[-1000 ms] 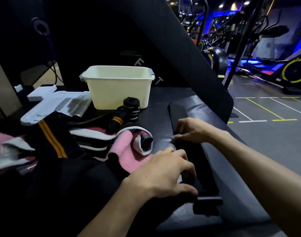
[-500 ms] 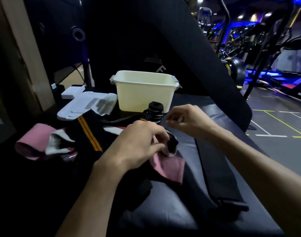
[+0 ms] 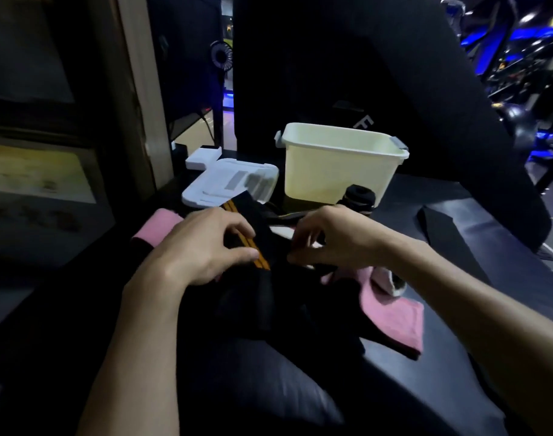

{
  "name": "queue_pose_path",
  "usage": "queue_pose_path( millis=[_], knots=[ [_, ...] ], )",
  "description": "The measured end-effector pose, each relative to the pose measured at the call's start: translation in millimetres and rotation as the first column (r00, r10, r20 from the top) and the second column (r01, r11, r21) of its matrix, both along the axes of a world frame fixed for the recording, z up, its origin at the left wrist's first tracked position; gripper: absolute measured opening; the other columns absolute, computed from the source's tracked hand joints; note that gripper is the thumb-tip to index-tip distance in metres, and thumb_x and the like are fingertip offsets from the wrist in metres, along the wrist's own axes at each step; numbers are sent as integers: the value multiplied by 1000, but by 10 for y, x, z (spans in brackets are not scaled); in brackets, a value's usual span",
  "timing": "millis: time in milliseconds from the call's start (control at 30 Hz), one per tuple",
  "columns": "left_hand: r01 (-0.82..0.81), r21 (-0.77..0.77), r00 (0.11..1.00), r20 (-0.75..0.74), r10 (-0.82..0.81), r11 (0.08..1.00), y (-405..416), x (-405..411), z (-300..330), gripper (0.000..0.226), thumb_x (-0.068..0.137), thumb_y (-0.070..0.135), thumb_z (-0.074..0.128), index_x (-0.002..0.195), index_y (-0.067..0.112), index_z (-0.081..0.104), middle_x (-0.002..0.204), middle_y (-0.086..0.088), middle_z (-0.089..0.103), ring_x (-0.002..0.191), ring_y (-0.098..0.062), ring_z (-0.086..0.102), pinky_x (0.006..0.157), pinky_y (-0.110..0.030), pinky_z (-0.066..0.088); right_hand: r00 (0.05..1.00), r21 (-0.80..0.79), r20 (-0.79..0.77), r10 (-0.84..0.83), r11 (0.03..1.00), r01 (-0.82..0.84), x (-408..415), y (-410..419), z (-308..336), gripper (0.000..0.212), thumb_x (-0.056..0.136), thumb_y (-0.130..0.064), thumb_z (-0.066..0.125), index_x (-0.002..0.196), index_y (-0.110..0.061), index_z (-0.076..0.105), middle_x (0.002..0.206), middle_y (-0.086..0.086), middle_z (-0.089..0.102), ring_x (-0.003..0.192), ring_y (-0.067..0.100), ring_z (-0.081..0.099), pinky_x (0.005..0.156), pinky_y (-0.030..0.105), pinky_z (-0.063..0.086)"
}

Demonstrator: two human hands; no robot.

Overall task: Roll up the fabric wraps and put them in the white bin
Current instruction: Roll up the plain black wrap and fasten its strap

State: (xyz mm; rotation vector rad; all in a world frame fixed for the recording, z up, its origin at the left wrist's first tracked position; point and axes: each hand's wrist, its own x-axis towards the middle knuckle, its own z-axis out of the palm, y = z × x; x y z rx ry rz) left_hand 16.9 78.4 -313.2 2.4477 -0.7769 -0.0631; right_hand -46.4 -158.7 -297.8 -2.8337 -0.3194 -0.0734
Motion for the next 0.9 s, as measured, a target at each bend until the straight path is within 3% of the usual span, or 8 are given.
queue_pose_path(
  millis=[167,300,433,500,567,667,767,900],
  knots=[
    [162,206,987,-18,-162,965,43,-53,-45,31,75,54,84,101,49,69,105,20,58,110,-11,47,102,-35,41,967,-157,-254,-11,987,-30,-288,249,39,52,72,-69,77,105,-30,69,98,-14,68,87,5,63,72,26,52],
    [184,163,981,23,-190,969,26,-93,-66,15,81,49,80,84,44,66,99,19,64,107,-8,51,108,-38,33,972,-147,-236,-1,989,-35,-441,284,-14,49,71,-65,80,104,-32,65,104,-14,63,92,7,57,77,30,51],
    [231,-38,973,-4,-231,972,-6,-233,9,10,90,39,75,85,36,67,86,17,68,74,13,56,72,-24,41,987,-97,-148,66,992,-81,-642,231,59,36,79,-59,77,90,-27,68,96,-9,63,86,8,58,76,30,48],
    [269,-180,961,-18,-277,946,-49,-320,64,8,93,33,74,88,31,68,86,13,70,75,9,59,72,-25,43,994,5,-106,33,999,-33,-759,178,86,39,79,-64,75,89,-28,64,92,-9,65,84,6,61,74,31,51],
    [319,-352,931,-58,-361,880,-85,-420,131,6,93,27,74,90,26,70,90,9,73,87,0,67,84,-28,51,997,201,-69,-30,979,43,-860,117,103,41,77,-66,75,94,-32,59,89,-10,65,79,6,64,72,32,55],
    [379,-498,889,-38,-457,780,-172,-564,204,7,91,23,75,94,18,71,92,5,75,93,-8,71,89,-24,53,998,404,-63,-4,915,29,-975,13,142,31,88,-52,73,103,-27,63,84,-13,61,74,6,59,68,29,51],
    [391,-536,885,-3,-465,748,-312,-680,231,10,90,27,75,96,20,71,93,4,74,93,-12,70,89,-27,54,987,627,-152,51,777,56,-1134,-129,197,28,94,-38,67,90,-11,63,77,1,53,71,17,47,64,32,35],
    [375,-504,876,-83,-475,778,-508,-745,188,25,87,45,72,106,30,70,102,-4,71,99,-27,67,91,-39,55,996,776,-84,20,629,53,-1375,-331,263,21,92,-35,66,91,-14,65,84,6,60,76,18,52,68,30,40]
  ],
)
